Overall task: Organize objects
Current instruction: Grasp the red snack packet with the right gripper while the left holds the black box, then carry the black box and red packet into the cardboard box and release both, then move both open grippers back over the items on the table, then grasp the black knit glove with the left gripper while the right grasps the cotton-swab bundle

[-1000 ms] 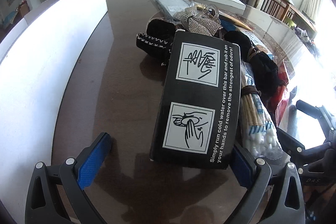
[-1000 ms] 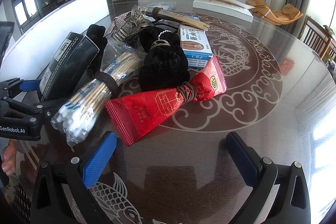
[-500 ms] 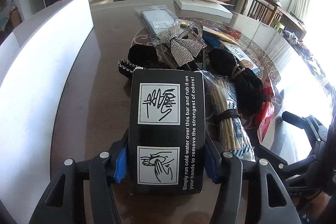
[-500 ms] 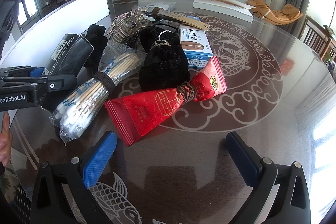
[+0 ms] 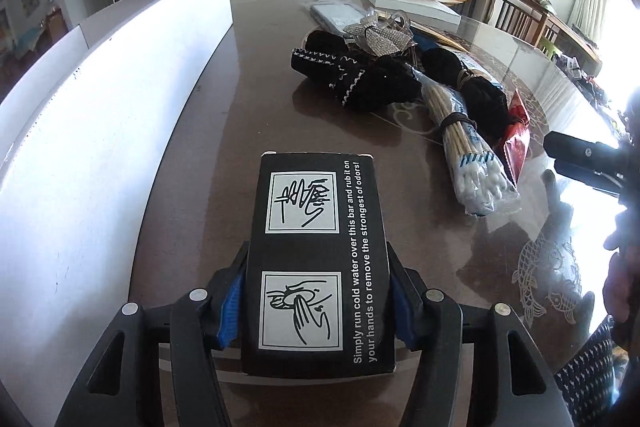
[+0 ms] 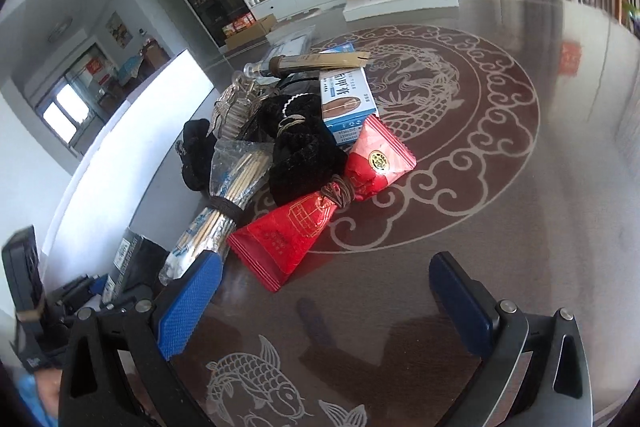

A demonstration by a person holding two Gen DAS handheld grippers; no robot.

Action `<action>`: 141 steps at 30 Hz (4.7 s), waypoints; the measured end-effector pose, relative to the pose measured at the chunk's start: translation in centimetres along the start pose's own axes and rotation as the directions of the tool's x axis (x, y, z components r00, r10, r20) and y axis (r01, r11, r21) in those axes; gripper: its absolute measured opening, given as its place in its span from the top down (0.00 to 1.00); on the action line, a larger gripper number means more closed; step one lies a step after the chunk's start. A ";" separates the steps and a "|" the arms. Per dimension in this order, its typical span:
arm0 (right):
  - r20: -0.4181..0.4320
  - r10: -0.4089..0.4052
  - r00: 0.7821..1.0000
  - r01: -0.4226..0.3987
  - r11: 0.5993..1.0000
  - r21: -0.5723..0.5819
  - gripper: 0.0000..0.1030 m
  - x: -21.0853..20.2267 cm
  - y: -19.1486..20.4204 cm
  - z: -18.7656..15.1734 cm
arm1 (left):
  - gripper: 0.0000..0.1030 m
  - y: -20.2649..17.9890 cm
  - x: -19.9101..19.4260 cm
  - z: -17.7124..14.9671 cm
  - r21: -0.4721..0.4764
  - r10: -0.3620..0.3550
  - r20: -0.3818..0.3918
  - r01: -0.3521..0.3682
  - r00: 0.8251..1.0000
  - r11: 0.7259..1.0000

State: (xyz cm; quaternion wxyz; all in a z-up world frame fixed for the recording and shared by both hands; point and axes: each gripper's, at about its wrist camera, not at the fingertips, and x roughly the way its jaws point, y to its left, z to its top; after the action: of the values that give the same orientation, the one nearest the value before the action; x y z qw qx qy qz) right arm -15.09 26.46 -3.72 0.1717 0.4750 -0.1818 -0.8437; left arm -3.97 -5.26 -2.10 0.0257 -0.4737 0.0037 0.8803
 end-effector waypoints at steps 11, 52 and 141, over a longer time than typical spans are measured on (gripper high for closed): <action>-0.081 -0.203 0.976 0.186 0.966 -0.179 0.75 3.5 5.2 2.2 | 0.42 1.2 0.1 -0.1 -0.011 0.020 -0.021 -0.020 1.000 1.000; -0.233 -0.341 0.911 0.158 0.809 -0.566 0.78 1.8 7.6 -3.0 | 0.44 7.7 -15.2 -0.3 -0.199 -0.144 0.295 0.208 0.945 0.958; 0.112 -0.385 0.916 0.401 0.877 -0.266 0.00 -1.0 -1.9 -2.6 | 0.13 1.9 5.2 8.8 -0.174 0.014 0.025 -0.010 1.000 0.985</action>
State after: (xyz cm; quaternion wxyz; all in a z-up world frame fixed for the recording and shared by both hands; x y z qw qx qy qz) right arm -12.54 28.22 -5.12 0.0580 0.4490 0.0365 -0.8909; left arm -14.24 -6.65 -1.61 -0.0210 -0.4623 -0.0707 0.8836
